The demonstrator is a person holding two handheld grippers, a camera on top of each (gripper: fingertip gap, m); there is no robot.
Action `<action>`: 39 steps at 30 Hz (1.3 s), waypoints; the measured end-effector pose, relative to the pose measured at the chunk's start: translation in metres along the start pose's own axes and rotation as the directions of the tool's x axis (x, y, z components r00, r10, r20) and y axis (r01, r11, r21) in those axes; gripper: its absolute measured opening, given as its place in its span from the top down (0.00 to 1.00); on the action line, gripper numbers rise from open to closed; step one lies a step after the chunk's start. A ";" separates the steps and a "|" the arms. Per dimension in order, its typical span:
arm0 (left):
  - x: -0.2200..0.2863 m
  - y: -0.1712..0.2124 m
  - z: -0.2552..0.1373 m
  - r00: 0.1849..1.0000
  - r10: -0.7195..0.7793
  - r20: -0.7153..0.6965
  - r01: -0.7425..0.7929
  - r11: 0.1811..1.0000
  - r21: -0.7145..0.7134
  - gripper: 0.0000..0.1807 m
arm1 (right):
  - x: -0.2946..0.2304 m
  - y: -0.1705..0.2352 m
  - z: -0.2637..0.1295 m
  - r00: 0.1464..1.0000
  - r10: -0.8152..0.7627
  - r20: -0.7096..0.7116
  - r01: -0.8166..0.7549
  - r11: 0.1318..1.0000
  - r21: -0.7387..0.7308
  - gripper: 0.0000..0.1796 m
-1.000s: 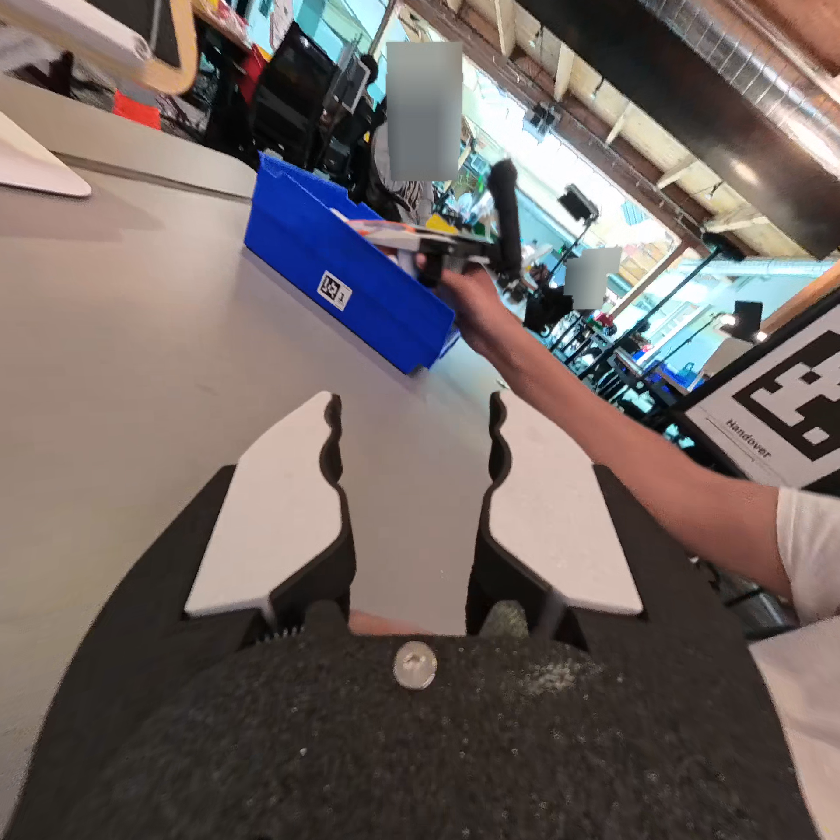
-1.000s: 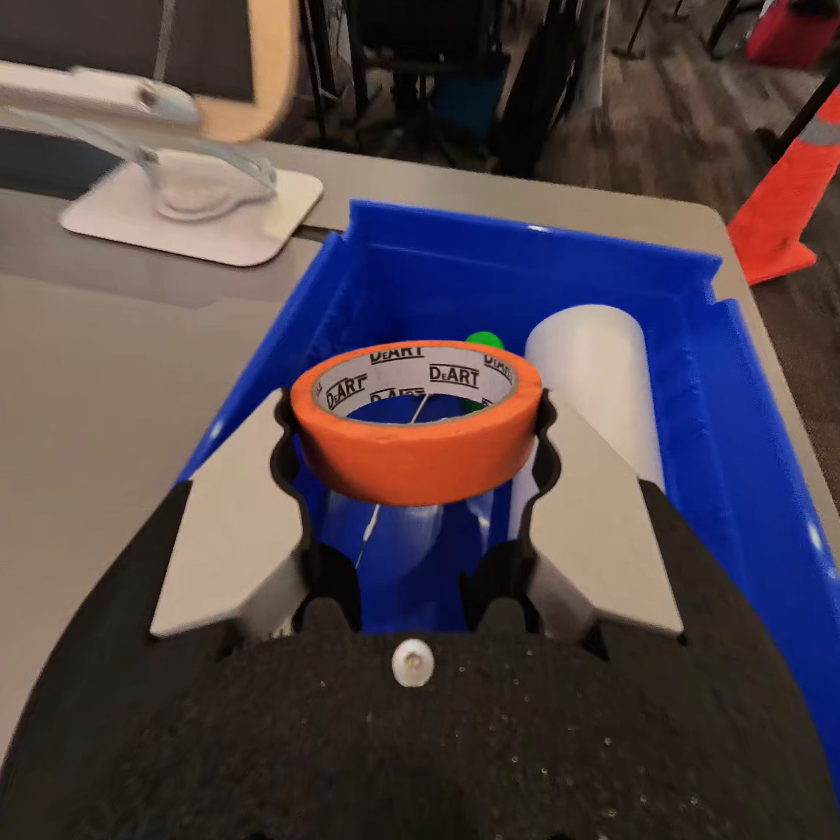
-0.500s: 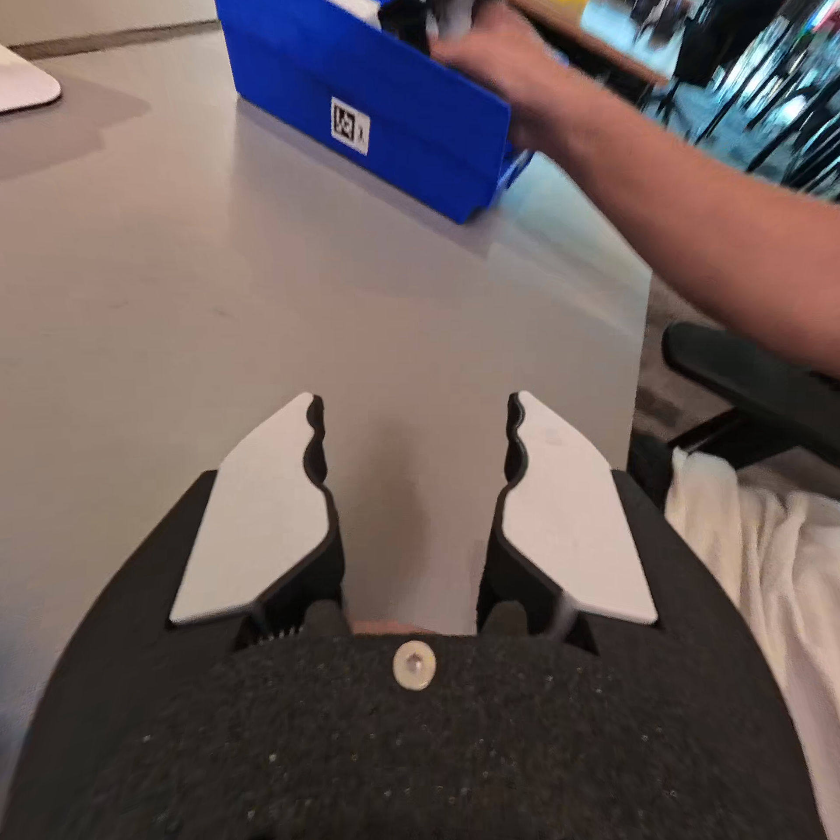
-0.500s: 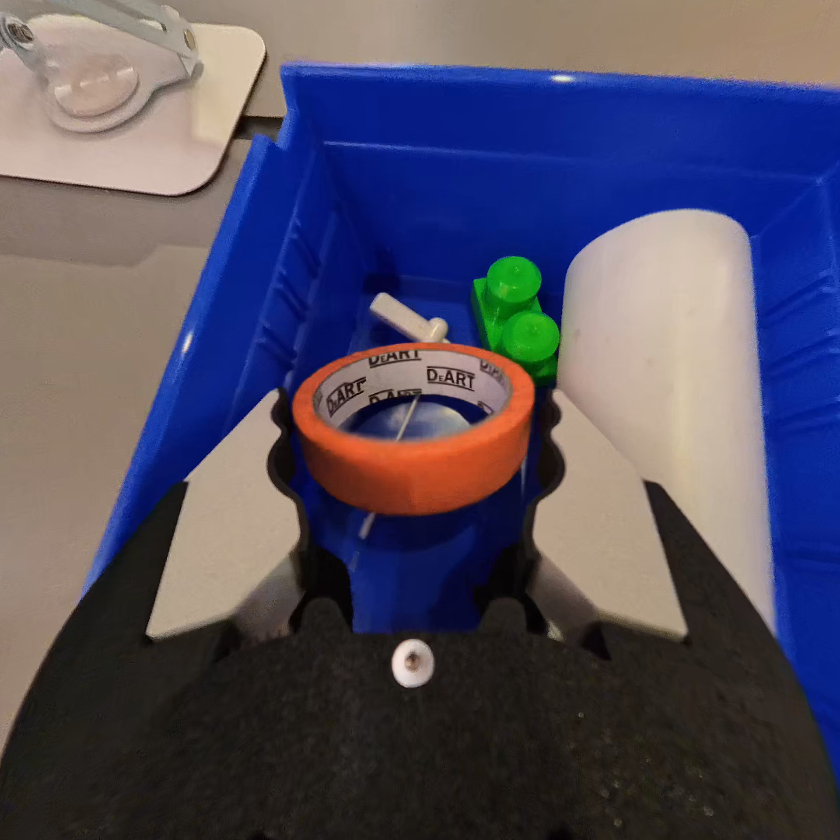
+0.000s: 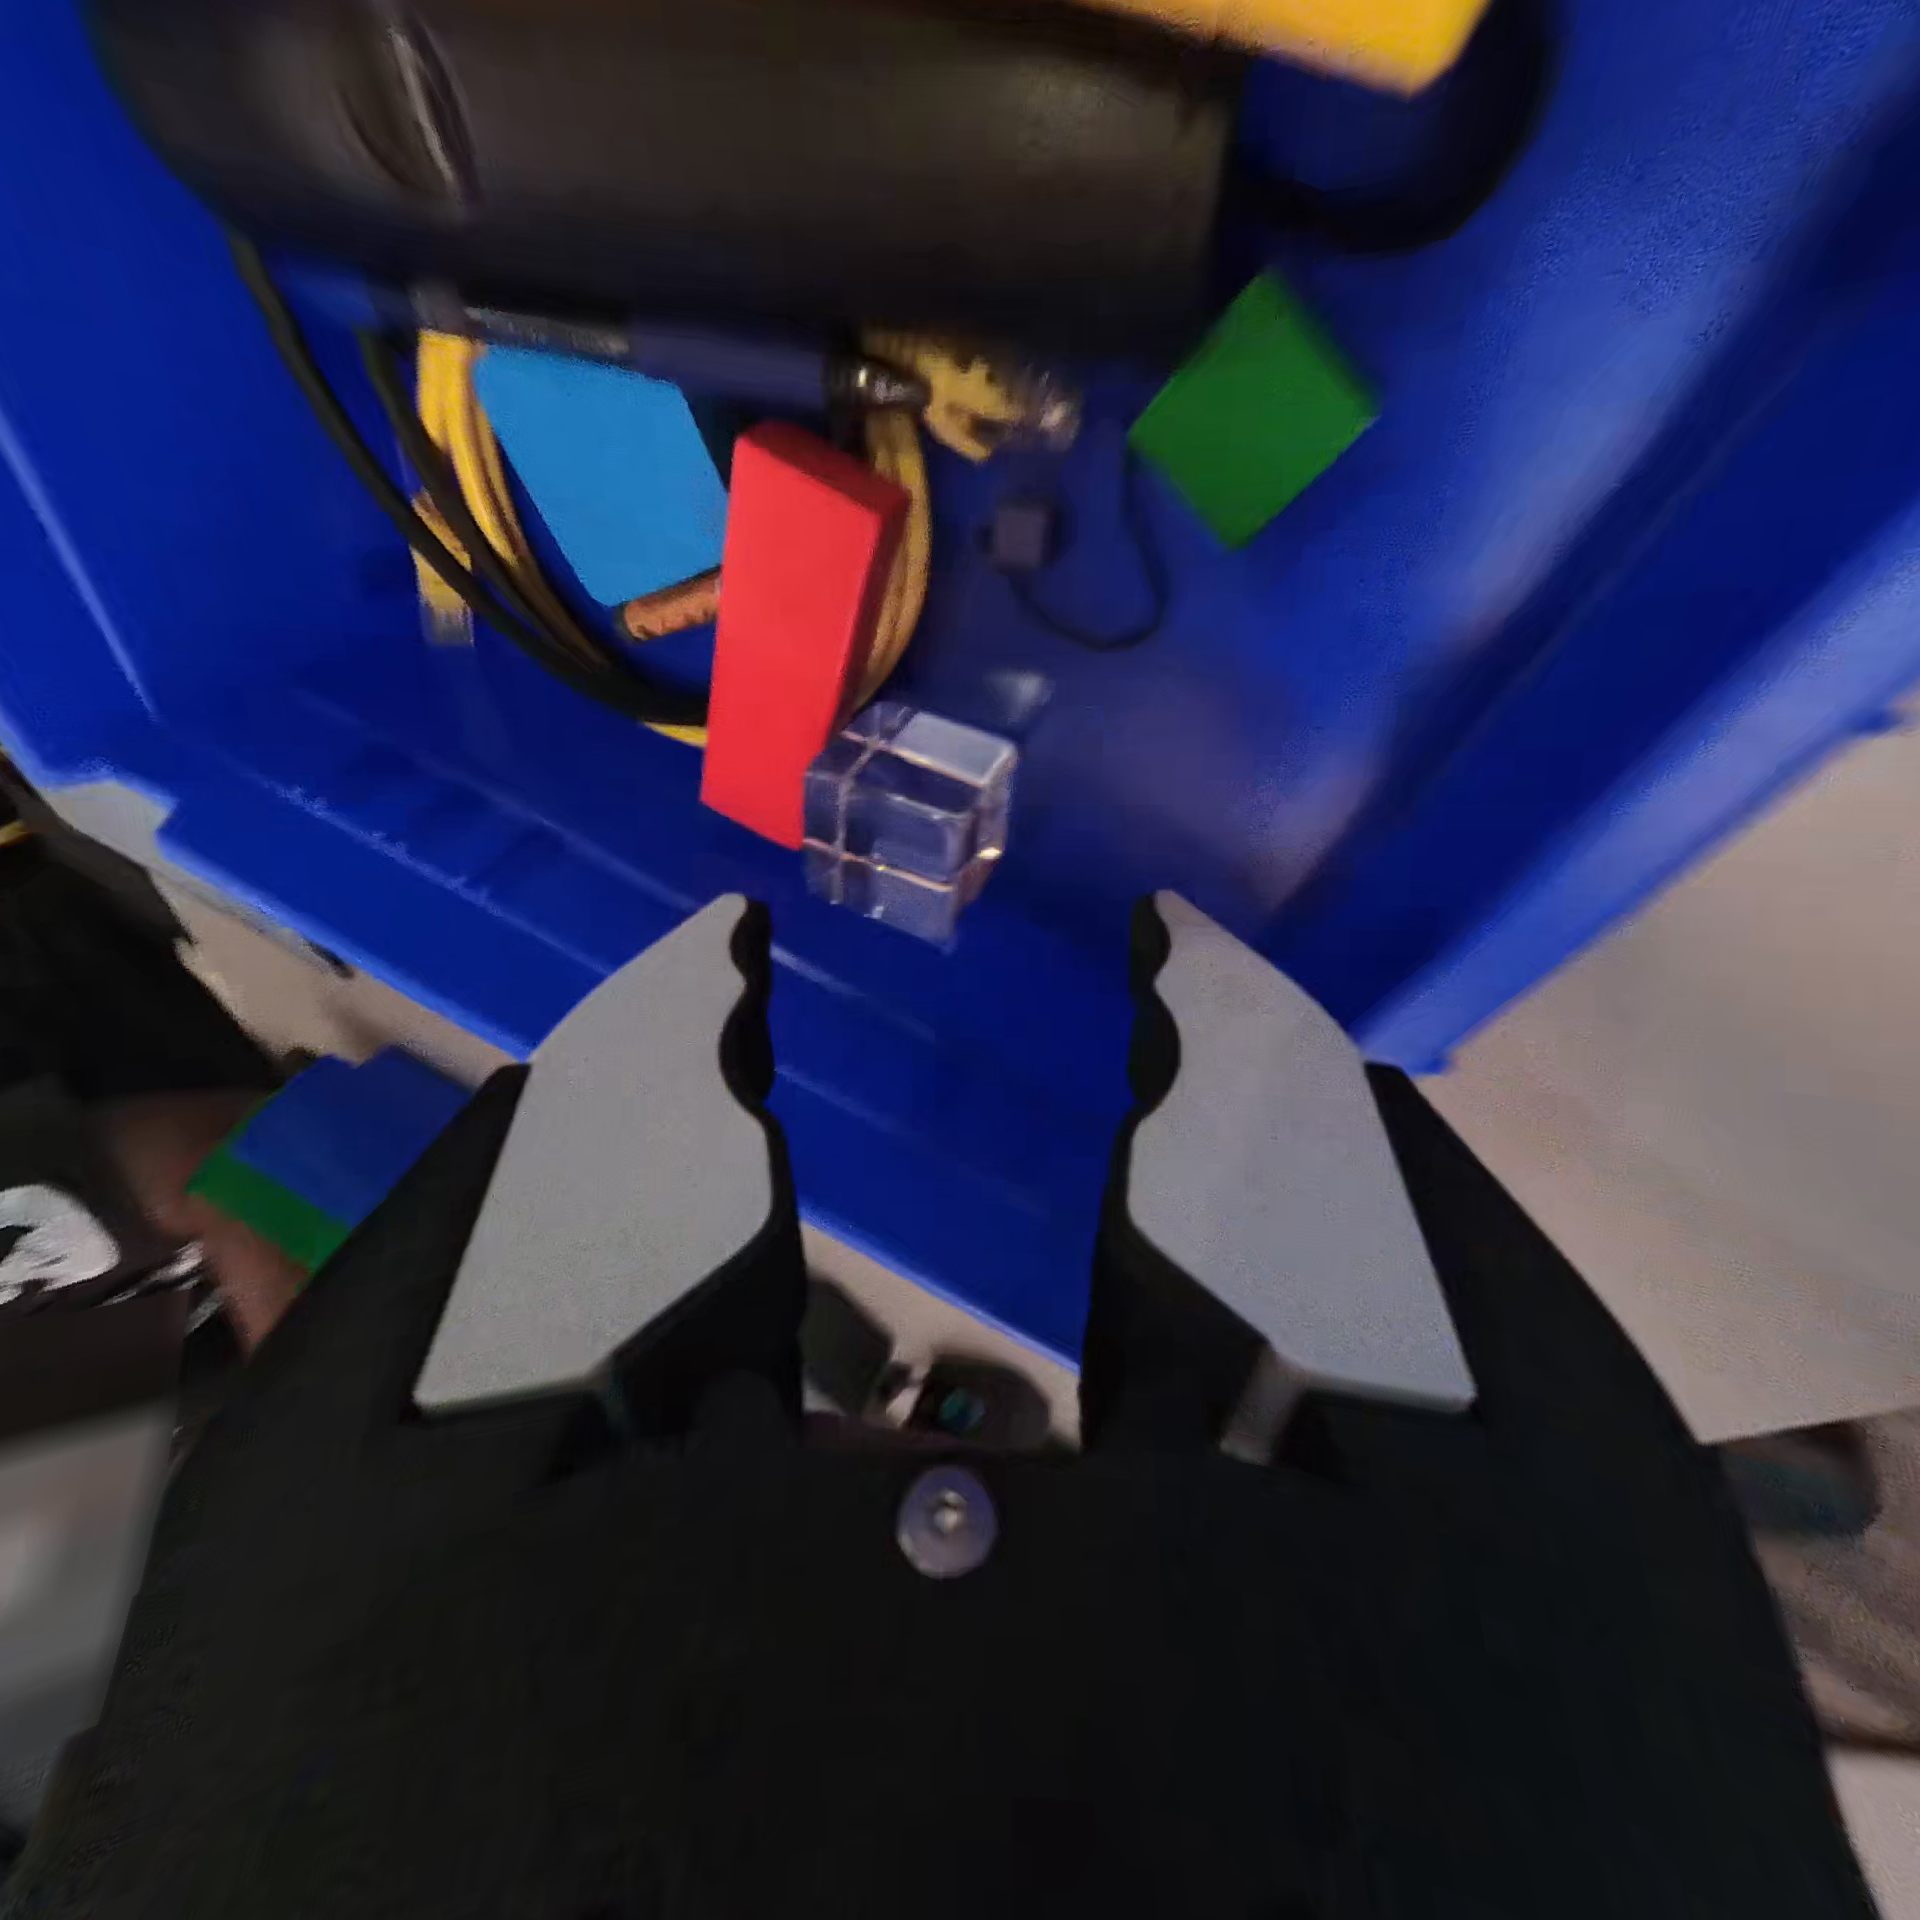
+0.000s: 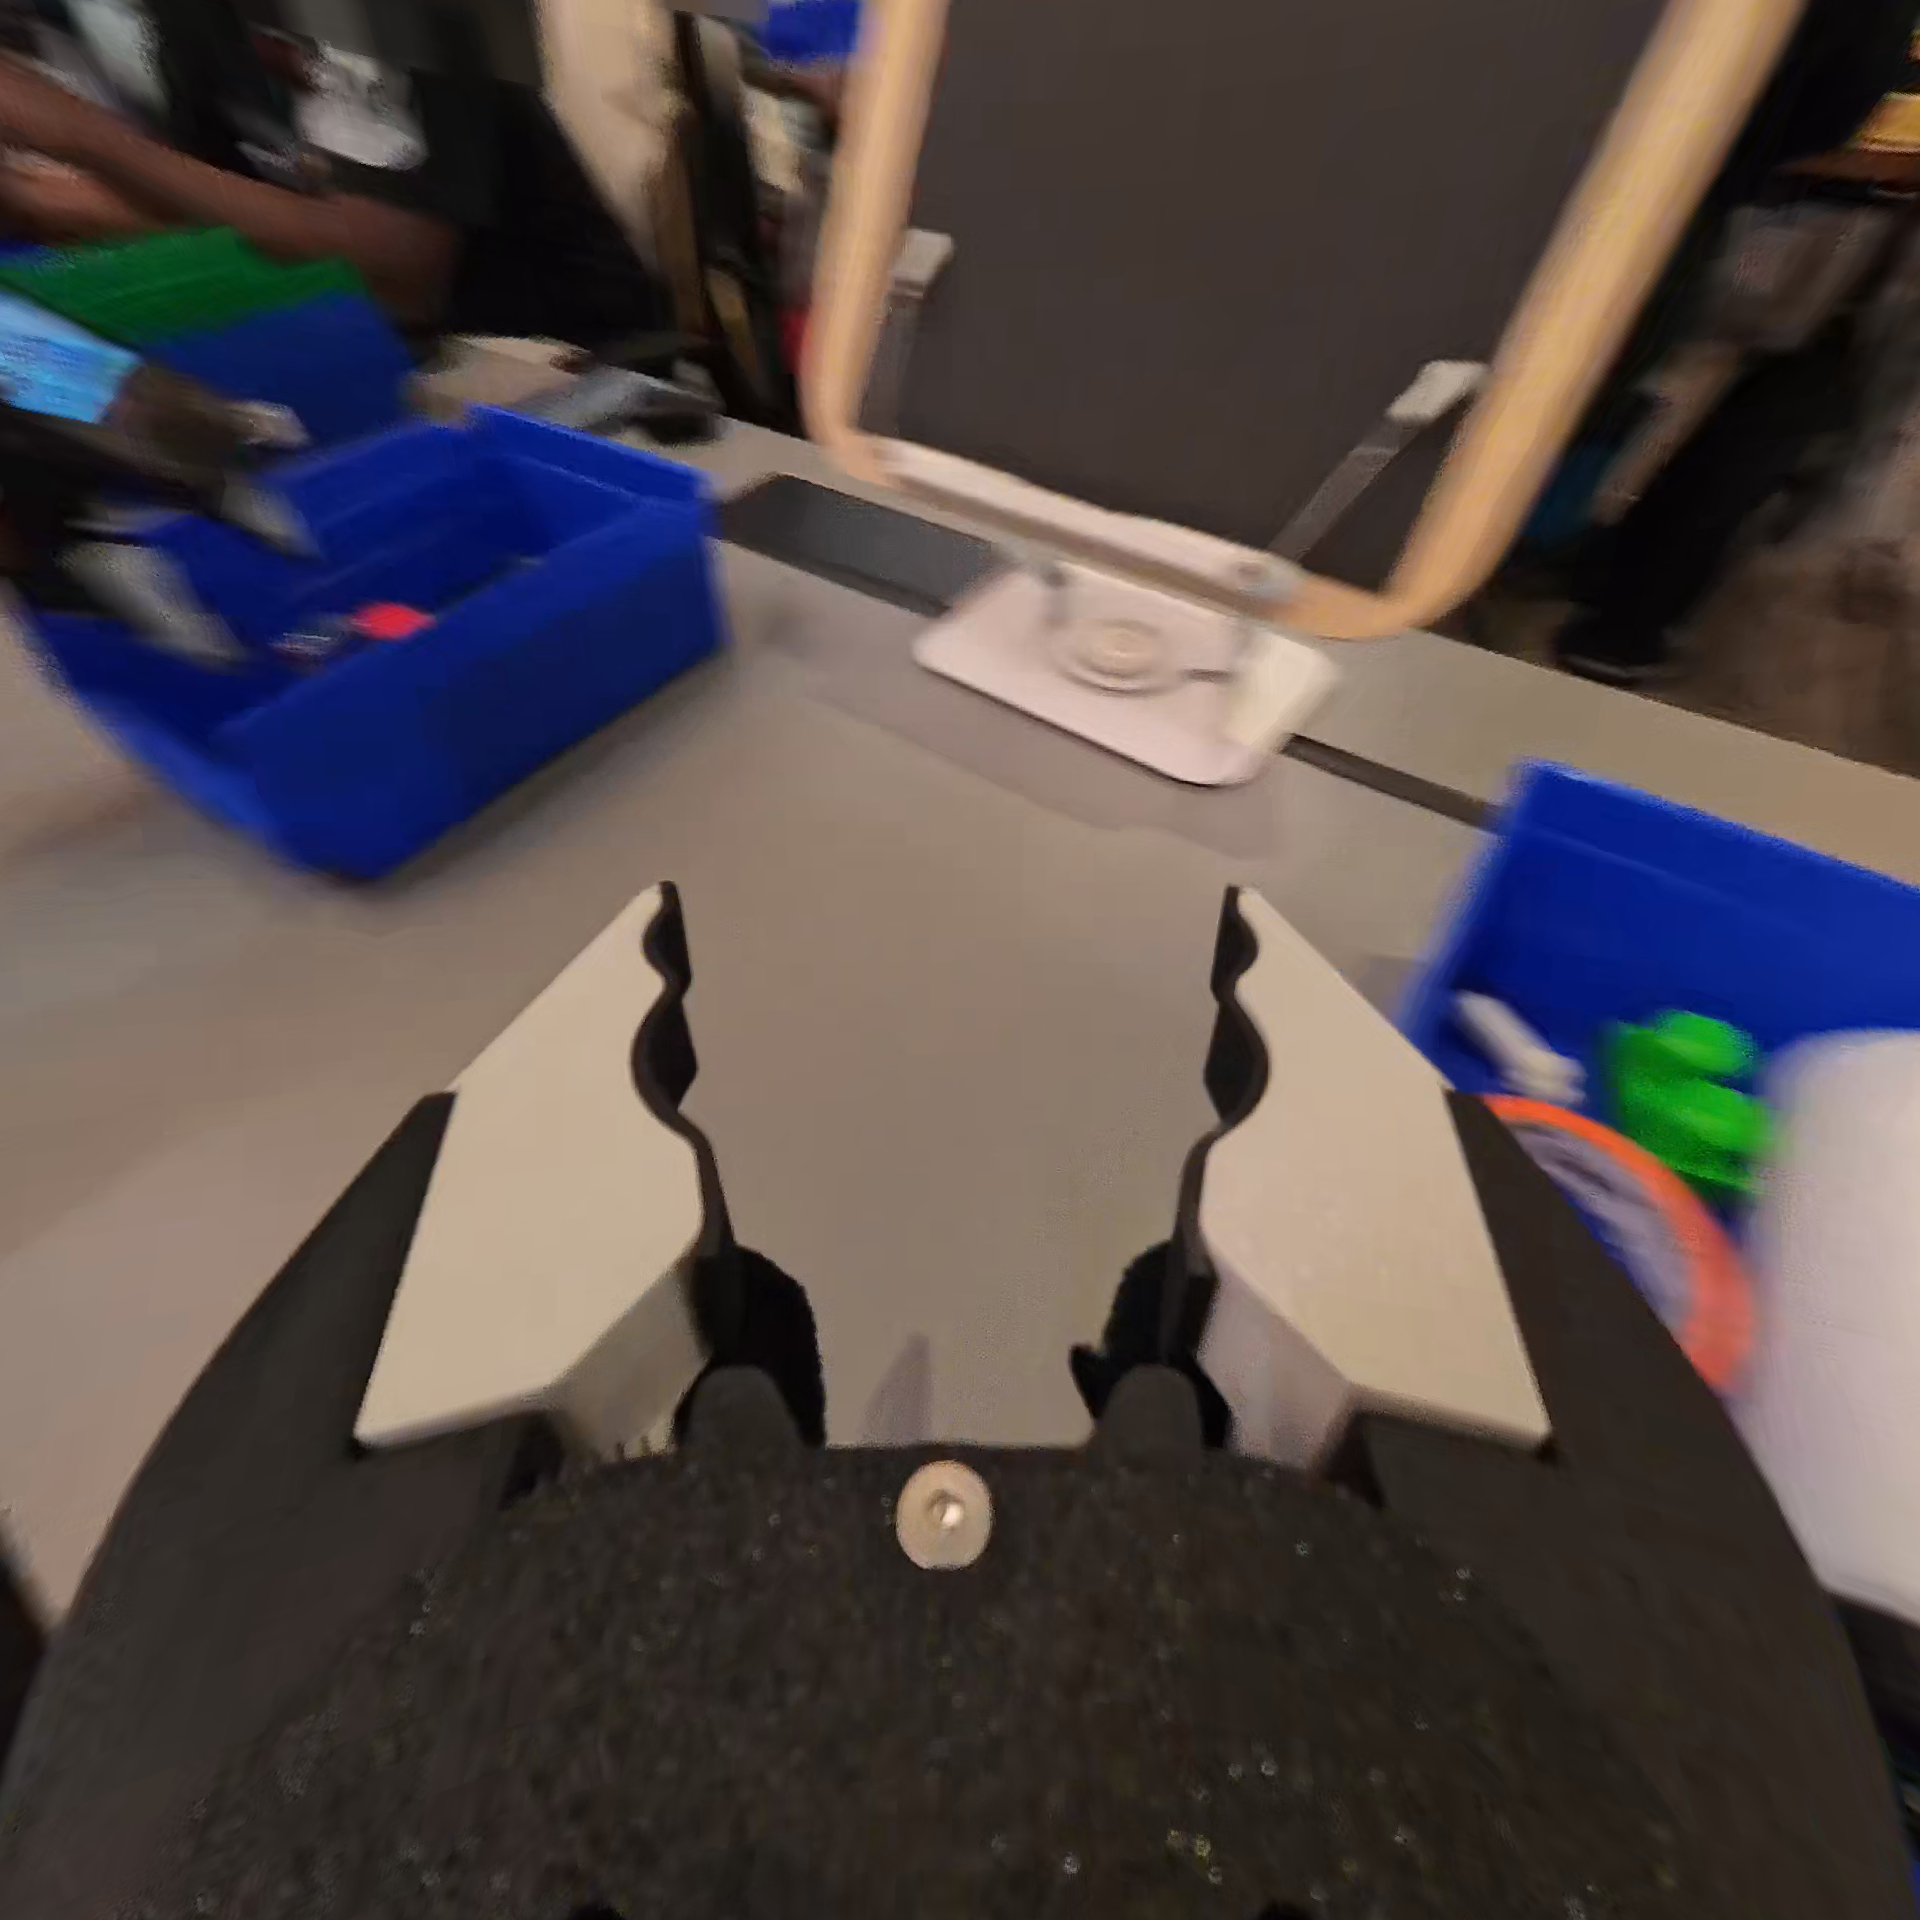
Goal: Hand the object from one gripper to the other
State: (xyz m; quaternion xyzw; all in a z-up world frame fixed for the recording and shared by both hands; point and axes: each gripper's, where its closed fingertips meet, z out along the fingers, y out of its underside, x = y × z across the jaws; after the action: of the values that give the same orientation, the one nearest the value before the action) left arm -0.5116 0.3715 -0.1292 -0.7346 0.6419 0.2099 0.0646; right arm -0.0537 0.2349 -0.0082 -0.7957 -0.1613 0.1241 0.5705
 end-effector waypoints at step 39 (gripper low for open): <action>0.216 -0.226 -0.193 0.791 0.301 -0.532 0.482 0.229 0.846 0.75 | -0.211 0.044 0.013 0.619 0.002 0.785 -0.195 0.969 0.151 0.61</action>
State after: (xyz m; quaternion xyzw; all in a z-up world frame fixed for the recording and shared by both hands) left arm -0.2297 0.1414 -0.0786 -0.5937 0.5640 -0.4831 0.3099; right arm -0.2468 0.1487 -0.0513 -0.6024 -0.3333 0.5046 0.5211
